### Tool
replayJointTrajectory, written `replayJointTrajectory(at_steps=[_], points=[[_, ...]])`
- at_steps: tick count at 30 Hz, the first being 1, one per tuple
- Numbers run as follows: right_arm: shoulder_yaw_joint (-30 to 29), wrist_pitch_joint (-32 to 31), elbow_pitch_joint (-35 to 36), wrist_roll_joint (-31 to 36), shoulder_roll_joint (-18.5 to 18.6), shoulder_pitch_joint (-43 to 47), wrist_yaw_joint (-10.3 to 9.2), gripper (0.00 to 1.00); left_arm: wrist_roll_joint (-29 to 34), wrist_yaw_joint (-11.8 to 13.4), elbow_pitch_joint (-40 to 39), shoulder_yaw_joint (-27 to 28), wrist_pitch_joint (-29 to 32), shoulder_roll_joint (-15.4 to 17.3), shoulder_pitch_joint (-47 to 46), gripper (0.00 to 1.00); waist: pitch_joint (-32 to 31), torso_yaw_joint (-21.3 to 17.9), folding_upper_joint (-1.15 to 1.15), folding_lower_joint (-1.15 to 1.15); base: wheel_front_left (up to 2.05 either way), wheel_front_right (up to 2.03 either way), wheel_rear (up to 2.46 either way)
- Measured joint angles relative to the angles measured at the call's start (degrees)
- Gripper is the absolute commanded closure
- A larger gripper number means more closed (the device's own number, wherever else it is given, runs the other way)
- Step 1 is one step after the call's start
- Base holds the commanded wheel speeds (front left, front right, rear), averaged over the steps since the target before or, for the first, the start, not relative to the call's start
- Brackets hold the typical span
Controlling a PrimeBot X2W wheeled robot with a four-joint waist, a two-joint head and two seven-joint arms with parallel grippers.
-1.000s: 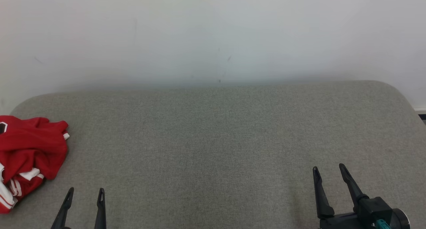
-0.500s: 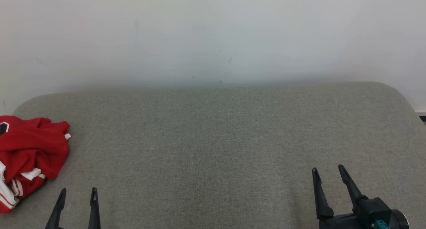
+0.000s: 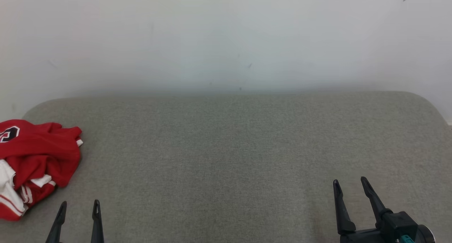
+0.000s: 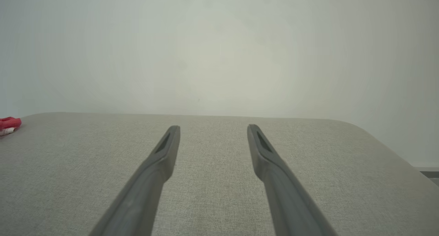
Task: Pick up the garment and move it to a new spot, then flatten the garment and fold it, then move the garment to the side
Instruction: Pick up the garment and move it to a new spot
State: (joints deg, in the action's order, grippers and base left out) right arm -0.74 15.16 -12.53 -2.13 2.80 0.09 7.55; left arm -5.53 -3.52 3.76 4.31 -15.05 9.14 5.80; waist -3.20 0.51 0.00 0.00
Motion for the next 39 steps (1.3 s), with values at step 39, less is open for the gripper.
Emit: replayJointTrajectory(at_steps=[39], points=[[2.1,0.0,-0.8,-1.8,0.0,1.1,0.0,0.0,0.9,2.8,3.5,3.1,0.0,1.1,1.6,0.0,-1.4,20.5,0.0,0.0,0.0,0.0,0.0]])
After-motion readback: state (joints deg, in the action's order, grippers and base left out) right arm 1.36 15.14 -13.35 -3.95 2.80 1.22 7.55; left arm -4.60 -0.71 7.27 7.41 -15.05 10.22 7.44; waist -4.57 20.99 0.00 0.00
